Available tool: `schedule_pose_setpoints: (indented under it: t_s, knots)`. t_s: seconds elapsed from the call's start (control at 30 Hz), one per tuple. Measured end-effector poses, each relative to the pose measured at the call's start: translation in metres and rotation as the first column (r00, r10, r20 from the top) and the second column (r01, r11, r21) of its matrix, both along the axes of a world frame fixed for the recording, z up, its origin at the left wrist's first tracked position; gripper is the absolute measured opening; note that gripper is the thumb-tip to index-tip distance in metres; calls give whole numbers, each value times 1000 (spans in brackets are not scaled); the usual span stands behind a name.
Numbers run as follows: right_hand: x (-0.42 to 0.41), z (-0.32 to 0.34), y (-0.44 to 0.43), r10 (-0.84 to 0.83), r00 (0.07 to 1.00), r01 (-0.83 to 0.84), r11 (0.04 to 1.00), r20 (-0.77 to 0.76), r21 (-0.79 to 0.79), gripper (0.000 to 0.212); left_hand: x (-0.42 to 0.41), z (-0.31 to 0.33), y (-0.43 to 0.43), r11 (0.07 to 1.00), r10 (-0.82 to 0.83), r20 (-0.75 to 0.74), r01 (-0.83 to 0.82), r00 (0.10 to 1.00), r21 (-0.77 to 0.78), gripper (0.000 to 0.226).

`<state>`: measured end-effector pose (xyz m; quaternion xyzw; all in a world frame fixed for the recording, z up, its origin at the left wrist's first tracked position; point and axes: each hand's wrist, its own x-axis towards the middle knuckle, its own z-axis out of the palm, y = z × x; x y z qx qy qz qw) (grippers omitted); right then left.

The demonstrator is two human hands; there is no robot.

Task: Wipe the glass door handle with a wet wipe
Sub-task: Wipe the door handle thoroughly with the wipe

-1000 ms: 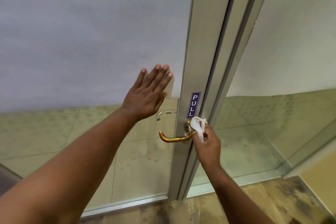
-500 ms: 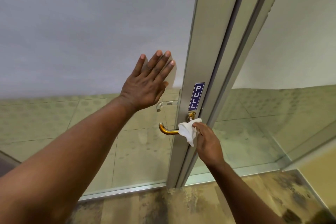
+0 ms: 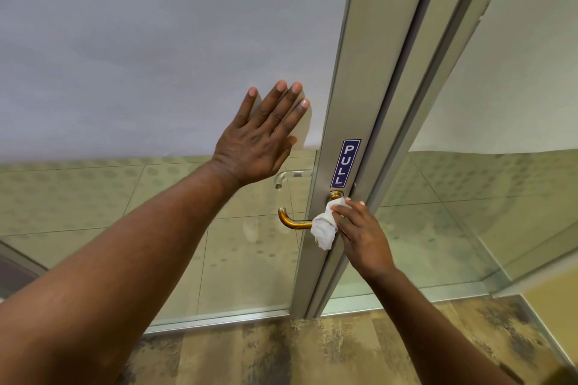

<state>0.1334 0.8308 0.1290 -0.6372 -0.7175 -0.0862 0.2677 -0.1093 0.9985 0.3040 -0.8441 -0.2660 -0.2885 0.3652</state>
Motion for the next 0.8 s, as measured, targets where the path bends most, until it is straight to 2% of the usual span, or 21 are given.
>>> schedule_pose_setpoints:
  t_s: [0.43, 0.67, 0.8]
  knots:
    - [-22, -2, -2, 14, 999, -20, 990, 41, 137, 54, 0, -2, 1, 1000, -10, 4, 10, 1000, 9, 71]
    - [-40, 2, 2, -22, 995, 12, 994, 94, 107, 63, 0, -3, 1, 1000, -3, 1, 3, 1000, 16, 72]
    - [-48, 3, 5, 13, 994, -24, 995, 111, 97, 60, 0, -4, 2, 1000, -3, -5, 3, 1000, 7, 72]
